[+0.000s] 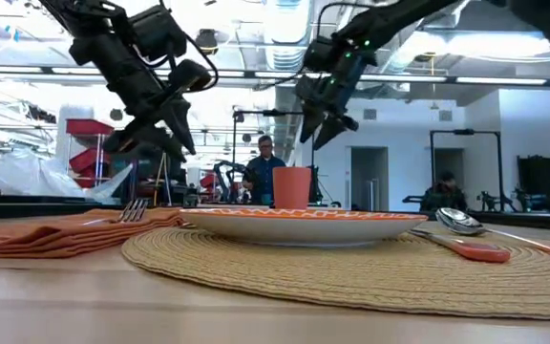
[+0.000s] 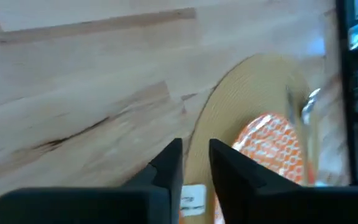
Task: Set table place
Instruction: Put the orange cup to the top of the brown placemat
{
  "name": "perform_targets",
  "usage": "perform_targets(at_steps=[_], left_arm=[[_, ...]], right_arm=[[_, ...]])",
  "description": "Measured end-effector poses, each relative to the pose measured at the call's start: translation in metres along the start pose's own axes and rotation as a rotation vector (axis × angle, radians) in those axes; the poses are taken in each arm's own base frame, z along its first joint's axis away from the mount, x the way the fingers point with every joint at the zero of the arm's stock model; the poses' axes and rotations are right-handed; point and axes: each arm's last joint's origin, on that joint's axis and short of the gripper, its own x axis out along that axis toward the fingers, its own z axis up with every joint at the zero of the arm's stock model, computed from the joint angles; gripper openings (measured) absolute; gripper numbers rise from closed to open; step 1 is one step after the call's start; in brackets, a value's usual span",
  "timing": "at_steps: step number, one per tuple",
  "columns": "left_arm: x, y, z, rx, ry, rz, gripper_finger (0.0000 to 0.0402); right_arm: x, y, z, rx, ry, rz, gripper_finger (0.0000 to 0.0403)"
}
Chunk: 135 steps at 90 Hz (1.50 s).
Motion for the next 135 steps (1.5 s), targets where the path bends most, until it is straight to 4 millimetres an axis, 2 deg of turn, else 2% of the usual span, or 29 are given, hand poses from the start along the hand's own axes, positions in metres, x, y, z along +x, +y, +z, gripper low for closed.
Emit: perform_targets(at_steps=[12,34,58,79,96,111,135], left_arm=[[0.0,0.005,0.0,-0.002,0.016,0.038,0.0102],[-0.001,0.008,0.003,-0.005,0.014,0.057,0.0114],[-0.001,0.009,0.003,0.006,0.014,0.058,0.0114],[-0.001,0.009,0.003,0.006,0.014,0.058,0.0114],[-0.001,0.009,0.003,0.006,0.014,0.058,0.0114],[-0.001,0.009,0.003,0.005,0.014,0.058,0.0114],[-0.001,0.009,0.003,0.008,0.013,0.059,0.0114]], right_arm=[[0.021,0.0,0.002,0.001,0.031,-0.002,0.0203],[0.045,-0.003,-0.003,0.014,0.088,-0.011,0.0194],[0.038,-0.002,0.003,0.025,0.057,-0.016,0.0186],[0.043,-0.008,-0.007,0.02,0.127,-0.033,0.0114],[0.048,-0.009,-0.018,0.026,0.202,-0.054,0.0079],[0.046,-0.005,-0.028,-0.003,0.288,-0.112,0.0013],[0.027,0.014,-0.048,-0.082,0.473,-0.187,0.0001]])
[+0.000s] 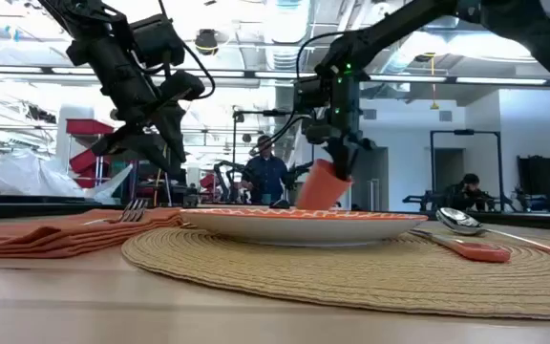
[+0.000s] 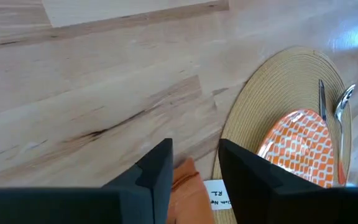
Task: Set table place
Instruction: Put the orange cup to the top of the brown placemat
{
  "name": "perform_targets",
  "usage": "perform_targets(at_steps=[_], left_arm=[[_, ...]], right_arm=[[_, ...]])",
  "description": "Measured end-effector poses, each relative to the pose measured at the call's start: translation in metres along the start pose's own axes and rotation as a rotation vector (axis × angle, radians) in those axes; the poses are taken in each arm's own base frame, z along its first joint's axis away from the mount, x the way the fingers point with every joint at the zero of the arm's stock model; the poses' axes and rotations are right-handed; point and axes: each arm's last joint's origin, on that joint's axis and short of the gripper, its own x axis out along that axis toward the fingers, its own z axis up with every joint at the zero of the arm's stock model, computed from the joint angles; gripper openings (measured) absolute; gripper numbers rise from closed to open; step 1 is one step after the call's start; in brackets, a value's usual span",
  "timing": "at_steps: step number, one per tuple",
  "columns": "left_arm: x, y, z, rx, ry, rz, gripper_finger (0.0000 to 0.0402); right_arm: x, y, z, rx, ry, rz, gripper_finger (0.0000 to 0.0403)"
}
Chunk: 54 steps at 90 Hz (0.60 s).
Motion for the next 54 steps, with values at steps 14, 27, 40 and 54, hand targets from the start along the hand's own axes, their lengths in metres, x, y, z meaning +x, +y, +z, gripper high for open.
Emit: perform_targets(at_steps=[14,27,40,54], left_arm=[[0.0,0.0,0.0,0.026,-0.001,0.002,0.0114],[0.0,0.0,0.0,0.035,-0.012,0.011,0.0114],[0.0,0.001,0.0,0.045,-0.018,0.015,0.0114],[0.0,0.0,0.001,0.046,-0.022,0.017,0.0114]], right_arm=[[-0.022,0.012,-0.024,-0.072,0.101,-0.031,0.0],[-0.048,0.015,-0.044,-0.158,0.132,-0.067,0.0],[-0.051,0.013,-0.053,-0.195,0.203,-0.037,0.0],[-0.042,0.02,-0.06,-0.272,0.249,0.005,0.0]])
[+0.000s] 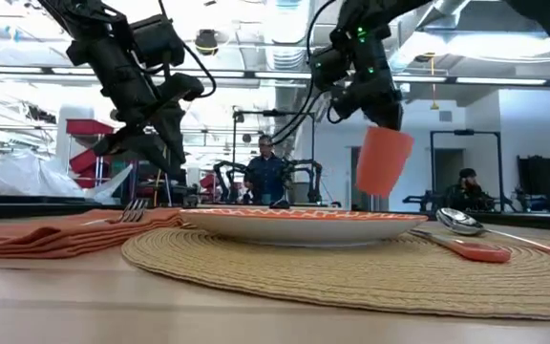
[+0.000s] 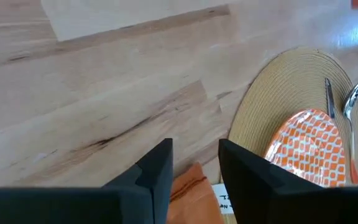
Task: Set table place
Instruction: Put the orange cup to the top of the brown placemat
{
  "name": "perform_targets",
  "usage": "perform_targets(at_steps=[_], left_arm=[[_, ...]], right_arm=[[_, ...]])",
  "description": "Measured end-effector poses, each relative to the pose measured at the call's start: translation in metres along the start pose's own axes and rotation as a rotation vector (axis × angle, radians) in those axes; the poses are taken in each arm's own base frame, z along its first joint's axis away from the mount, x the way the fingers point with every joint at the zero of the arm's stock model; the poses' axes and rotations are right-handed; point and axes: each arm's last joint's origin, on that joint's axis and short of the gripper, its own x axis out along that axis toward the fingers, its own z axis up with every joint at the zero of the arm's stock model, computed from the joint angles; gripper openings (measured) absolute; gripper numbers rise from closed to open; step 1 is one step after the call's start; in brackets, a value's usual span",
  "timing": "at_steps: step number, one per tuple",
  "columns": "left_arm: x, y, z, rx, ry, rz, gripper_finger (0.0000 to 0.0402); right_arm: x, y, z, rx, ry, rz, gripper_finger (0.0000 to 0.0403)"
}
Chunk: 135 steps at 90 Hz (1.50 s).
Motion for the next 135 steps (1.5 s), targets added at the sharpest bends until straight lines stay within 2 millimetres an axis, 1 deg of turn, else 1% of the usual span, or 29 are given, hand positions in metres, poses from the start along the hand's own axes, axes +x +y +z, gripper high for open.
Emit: perform_targets(at_steps=[20,42,47,58,87,94,101,125,130,135], left_arm=[[0.0,0.0,0.0,0.0,-0.011,0.008,0.0114],[0.0,0.001,0.001,0.0,-0.03,0.021,0.0114],[0.0,0.001,0.001,0.0,-0.03,0.021,0.0114],[0.0,0.001,0.001,0.0,-0.03,0.021,0.0114],[0.0,0.001,0.001,-0.004,-0.031,0.022,0.0114],[0.0,0.001,0.001,-0.005,-0.031,0.022,0.0114],[0.0,0.001,0.001,-0.006,-0.031,0.022,0.0114],[0.0,0.001,0.001,-0.007,-0.031,0.022,0.0114],[0.0,0.0,0.001,-0.009,-0.033,0.019,0.0114],[0.0,-0.001,0.002,-0.009,-0.042,0.008,0.0114]], right_arm=[[0.024,0.012,-0.004,-0.079,0.101,0.007,0.0],[0.047,0.007,-0.009,-0.081,0.173,-0.021,0.0],[0.05,0.007,-0.009,-0.086,0.182,-0.045,0.0],[0.056,0.003,-0.01,-0.076,0.194,-0.037,0.0],[0.058,0.003,-0.009,-0.058,0.178,-0.032,0.0],[0.058,0.003,-0.008,-0.056,0.172,-0.027,0.0006],[0.058,0.004,-0.008,-0.053,0.165,-0.027,0.0021],[0.058,0.005,-0.007,-0.035,0.148,-0.008,0.0095],[0.054,0.005,-0.006,-0.034,0.126,-0.01,0.0105],[0.044,0.004,-0.006,-0.032,0.073,-0.013,0.0112]])
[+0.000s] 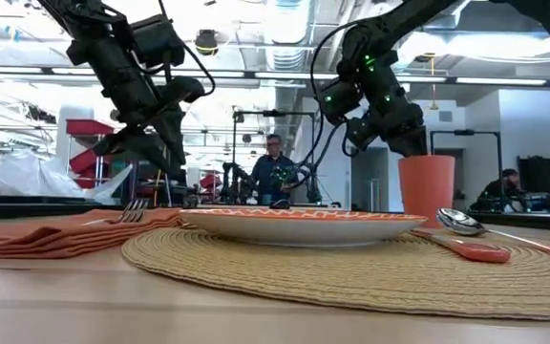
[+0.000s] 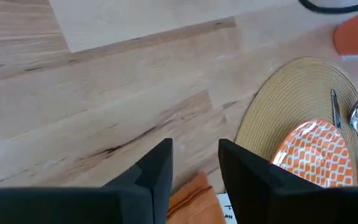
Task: Set table place
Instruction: Put the orange cup to the top of the brown placemat, then return to Home Position
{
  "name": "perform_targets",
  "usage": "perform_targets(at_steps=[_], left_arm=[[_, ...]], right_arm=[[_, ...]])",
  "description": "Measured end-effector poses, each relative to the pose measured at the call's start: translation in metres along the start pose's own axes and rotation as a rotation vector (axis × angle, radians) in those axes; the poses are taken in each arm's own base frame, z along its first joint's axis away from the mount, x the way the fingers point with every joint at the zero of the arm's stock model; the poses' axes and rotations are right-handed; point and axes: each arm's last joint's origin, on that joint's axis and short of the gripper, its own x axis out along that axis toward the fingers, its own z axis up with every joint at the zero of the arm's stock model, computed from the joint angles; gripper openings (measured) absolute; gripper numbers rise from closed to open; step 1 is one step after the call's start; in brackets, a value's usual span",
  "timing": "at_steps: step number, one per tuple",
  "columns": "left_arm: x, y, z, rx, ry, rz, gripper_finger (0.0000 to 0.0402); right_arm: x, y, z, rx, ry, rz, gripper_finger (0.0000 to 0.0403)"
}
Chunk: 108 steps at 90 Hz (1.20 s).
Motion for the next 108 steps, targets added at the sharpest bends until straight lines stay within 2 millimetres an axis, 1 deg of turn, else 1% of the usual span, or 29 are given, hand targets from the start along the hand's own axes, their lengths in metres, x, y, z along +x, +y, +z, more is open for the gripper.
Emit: perform_targets(at_steps=[4,9,13,18,26,29,33,37,39,43,51,61,70,80,89,96,108], left_arm=[[-0.002,-0.001,0.002,-0.012,-0.016,-0.026,0.0114],[-0.008,-0.005,0.008,-0.028,-0.052,-0.099,0.0113],[-0.016,-0.011,0.014,-0.026,-0.102,-0.188,0.011],[-0.03,-0.018,0.023,0.014,-0.196,-0.299,0.0101],[-0.054,-0.026,0.034,0.205,-0.379,-0.431,0.0073],[-0.062,-0.027,0.037,0.3,-0.438,-0.464,0.0058],[-0.067,-0.025,0.037,0.421,-0.49,-0.507,0.0039],[-0.068,-0.022,0.036,0.503,-0.512,-0.549,0.002],[-0.068,-0.021,0.037,0.521,-0.519,-0.57,0.0013],[-0.065,-0.018,0.036,0.533,-0.521,-0.605,0.0005],[-0.053,-0.009,0.027,0.567,-0.485,-0.662,0.0007],[-0.038,-0.002,0.017,0.584,-0.547,-0.758,0.0002],[-0.023,0.007,0.005,0.584,-0.568,-0.804,0.0001],[-0.004,0.018,-0.008,0.565,-0.513,-0.799,0.0],[0.007,0.023,-0.015,0.562,-0.491,-0.801,0.0],[0.011,0.024,-0.017,0.558,-0.509,-0.809,0.0],[0.012,0.022,-0.014,0.567,-0.598,-0.823,0.0]], right_arm=[[-0.012,0.0,-0.003,0.001,-0.054,-0.004,0.0116],[-0.032,-0.001,-0.011,-0.016,-0.139,-0.012,0.0118],[-0.05,-0.001,-0.02,-0.031,-0.221,-0.021,0.0119],[-0.071,0.001,-0.038,-0.067,-0.345,-0.014,0.0119],[-0.097,0.007,-0.073,-0.185,-0.631,0.084,0.0118],[-0.101,0.011,-0.086,-0.239,-0.757,0.132,0.0118],[-0.102,0.015,-0.103,-0.295,-0.922,0.181,0.0118],[-0.097,0.018,-0.118,-0.313,-1.055,0.208,0.0118],[-0.091,0.02,-0.124,-0.301,-1.096,0.215,0.0118],[-0.076,0.023,-0.134,-0.25,-1.167,0.239,0.0118],[-0.04,0.026,-0.149,-0.125,-1.229,0.31,0.0118],[0.0,0.033,-0.158,-0.003,-1.292,0.436,0.0118],[0.032,0.042,-0.16,0.037,-1.325,0.541,0.0118],[0.05,0.051,-0.162,0.029,-1.436,0.605,0.0118],[0.068,0.057,-0.165,0.025,-1.514,0.61,0.0118],[0.075,0.06,-0.169,0.021,-1.591,0.608,0.0118],[0.09,0.06,-0.18,0.035,-1.602,0.591,0.0118]])
